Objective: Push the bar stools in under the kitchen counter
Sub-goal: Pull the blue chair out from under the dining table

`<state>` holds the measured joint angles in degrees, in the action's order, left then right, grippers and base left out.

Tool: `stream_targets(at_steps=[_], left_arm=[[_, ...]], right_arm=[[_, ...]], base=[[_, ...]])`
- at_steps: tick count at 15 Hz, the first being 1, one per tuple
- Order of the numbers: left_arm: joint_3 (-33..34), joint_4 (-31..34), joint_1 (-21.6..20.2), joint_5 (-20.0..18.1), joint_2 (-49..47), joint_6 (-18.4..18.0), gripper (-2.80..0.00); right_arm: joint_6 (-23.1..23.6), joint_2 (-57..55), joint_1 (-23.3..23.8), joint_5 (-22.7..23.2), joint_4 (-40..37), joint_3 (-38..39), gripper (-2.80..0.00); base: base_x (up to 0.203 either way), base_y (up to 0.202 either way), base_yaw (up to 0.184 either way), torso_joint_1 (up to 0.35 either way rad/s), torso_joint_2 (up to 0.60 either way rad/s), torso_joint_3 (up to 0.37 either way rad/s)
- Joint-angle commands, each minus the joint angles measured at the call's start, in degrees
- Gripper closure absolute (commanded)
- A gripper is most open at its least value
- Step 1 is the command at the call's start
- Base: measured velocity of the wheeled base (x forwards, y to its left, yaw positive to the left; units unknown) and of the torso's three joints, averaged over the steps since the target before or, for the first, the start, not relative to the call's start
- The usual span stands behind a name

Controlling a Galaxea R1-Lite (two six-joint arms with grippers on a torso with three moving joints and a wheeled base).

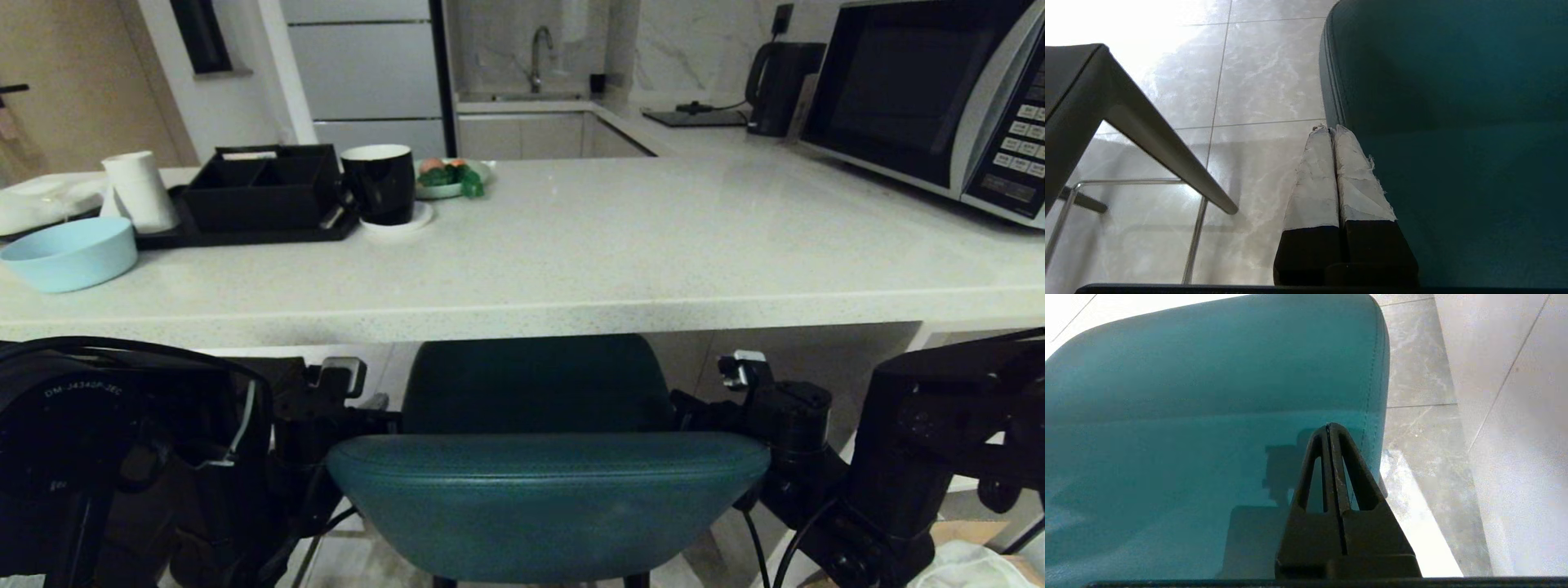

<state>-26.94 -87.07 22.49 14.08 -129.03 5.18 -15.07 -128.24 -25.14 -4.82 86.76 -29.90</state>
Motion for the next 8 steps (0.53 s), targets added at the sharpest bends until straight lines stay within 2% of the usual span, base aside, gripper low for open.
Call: stream_targets(at_steps=[1, 5, 8], left_arm=[[-0.27, -0.60, 0.10, 0.14, 0.03, 0.02, 0.00], [-2.55, -0.60, 0.33, 0.07, -1.40, -0.20, 0.00], [-2.77, -0.60, 0.63, -0.02, -1.40, -0.26, 0.00]], right_arm=[[-0.23, 0.72, -0.26, -0.54, 0.90, 0.36, 0.00], [-0.23, 1.24, -0.62, -0.86, 0.90, 2.04, 0.00], [-0.23, 1.11, -0.66, -0.98, 0.90, 1.69, 0.00]], base=[[0.000, 0.000, 0.000, 0.000, 0.00, 0.000], [-0.016, 0.000, -0.001, 0.001, 0.00, 0.000], [-0.175, 0.000, 0.000, 0.000, 0.00, 0.004]])
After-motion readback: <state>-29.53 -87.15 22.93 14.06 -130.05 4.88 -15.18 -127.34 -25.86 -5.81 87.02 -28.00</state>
